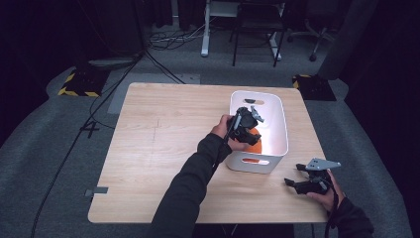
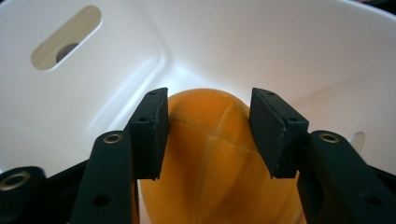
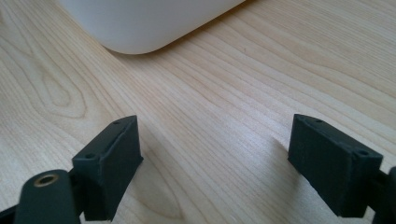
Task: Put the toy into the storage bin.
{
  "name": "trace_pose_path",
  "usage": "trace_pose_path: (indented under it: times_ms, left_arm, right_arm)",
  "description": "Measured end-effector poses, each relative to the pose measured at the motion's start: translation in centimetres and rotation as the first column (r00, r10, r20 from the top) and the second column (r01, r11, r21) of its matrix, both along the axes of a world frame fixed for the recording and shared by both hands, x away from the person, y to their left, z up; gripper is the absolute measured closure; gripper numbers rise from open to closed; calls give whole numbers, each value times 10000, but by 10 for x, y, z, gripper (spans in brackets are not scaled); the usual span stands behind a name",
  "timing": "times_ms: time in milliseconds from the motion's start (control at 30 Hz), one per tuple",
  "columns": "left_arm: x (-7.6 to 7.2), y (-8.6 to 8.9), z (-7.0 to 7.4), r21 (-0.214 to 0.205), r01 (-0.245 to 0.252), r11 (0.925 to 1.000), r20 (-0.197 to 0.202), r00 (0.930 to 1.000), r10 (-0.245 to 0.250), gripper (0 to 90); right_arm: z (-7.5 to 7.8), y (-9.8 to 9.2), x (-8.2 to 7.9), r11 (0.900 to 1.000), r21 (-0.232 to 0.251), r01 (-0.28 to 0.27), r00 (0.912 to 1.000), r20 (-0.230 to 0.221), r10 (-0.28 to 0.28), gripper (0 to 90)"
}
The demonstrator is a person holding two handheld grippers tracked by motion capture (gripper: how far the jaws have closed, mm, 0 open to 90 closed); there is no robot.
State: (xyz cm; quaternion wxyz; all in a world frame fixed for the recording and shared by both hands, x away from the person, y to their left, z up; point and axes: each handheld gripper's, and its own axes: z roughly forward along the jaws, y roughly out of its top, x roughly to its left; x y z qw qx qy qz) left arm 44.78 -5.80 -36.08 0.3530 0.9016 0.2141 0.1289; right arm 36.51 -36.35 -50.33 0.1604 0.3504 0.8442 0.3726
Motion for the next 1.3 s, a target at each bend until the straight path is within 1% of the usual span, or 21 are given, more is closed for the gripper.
trace_pose_path:
  times_ms: [33,67,133,167,200,300,333,367,400,433,467,533,633,733,833,867,933,967,1000,1133,1300]
  left_arm:
    - [0,1,2,-33,3,10000,76,10000,-3,506]
    - [-1,2,2,-203,-64,9998,119,9999,66,510]
    - [-1,5,5,-319,66,9995,192,9998,-60,515]
    - [-2,5,6,-421,25,9991,305,9995,-12,515]
    - [-2,6,7,-581,0,9983,342,9994,20,515]
    - [-5,10,11,-1055,52,9944,692,9976,21,514]
    - [-5,10,11,-1055,52,9944,692,9976,21,514]
    - [-7,11,14,-1305,-5,9915,900,9959,124,512]
    - [-7,13,15,-1405,2,9901,1033,9945,144,510]
    - [-8,14,16,-1514,-34,9885,1047,9943,195,509]
    - [-9,14,17,-1610,-15,9870,1191,9927,209,506]
    - [-10,17,20,-1925,-73,9813,1372,9900,343,499]
    - [-11,20,21,-2292,-208,9732,1489,9872,562,476]
    - [-13,22,24,-2434,-353,9693,1639,9835,769,401]
    - [-15,25,27,-2793,-469,9590,1772,9791,995,344]
    - [-16,26,28,-2714,-480,9613,1865,9772,1014,330]
    - [-16,27,29,-2731,-481,9608,1920,9759,1035,300]
    - [-18,27,30,-2773,-577,9590,2005,9727,1165,285]
    - [-19,28,31,-2770,-600,9590,2031,9718,1194,269]
    - [-21,30,33,-2619,-811,9617,2211,9649,1416,204]
    - [-24,36,34,-2544,-854,9633,2198,9649,1436,185]
  right_arm:
    - [0,0,0,10000,6,21,10000,-14,-21,171]
    - [0,0,0,10000,-3,11,10000,-10,-11,171]
    - [0,0,0,10000,-9,8,10000,-10,-8,171]
    - [0,0,0,10000,-7,-3,10000,-11,3,171]
    - [0,0,0,10000,20,34,10000,-10,-34,171]
    - [0,0,0,10000,-6,-4,10000,-2,4,171]
    - [0,0,0,10000,1,20,10000,4,-20,171]
    - [0,0,0,10000,-18,-13,10000,-2,13,170]
    - [0,0,0,10000,0,14,10000,-9,-14,171]
    - [0,0,0,10000,-17,-15,10000,-7,15,171]
    - [0,0,0,10000,-5,11,10000,-9,-11,171]
    - [0,0,0,10000,-13,-9,10000,13,9,171]
    - [0,0,0,10000,-16,1,10000,6,-1,171]
    - [0,0,0,10000,-27,-17,10000,4,17,171]
    - [0,0,0,10000,-20,-12,10000,0,12,171]
    - [0,0,0,10000,-5,-3,10000,-2,3,171]
    - [0,0,0,10000,-27,-18,10000,5,18,171]
    - [0,0,0,10000,-9,-5,10000,-2,5,171]
    - [0,0,0,10000,-8,-7,10000,-7,7,171]
    - [0,0,0,10000,-1,0,10000,-4,0,170]
    - [0,0,0,10000,-11,-10,10000,-7,10,171]
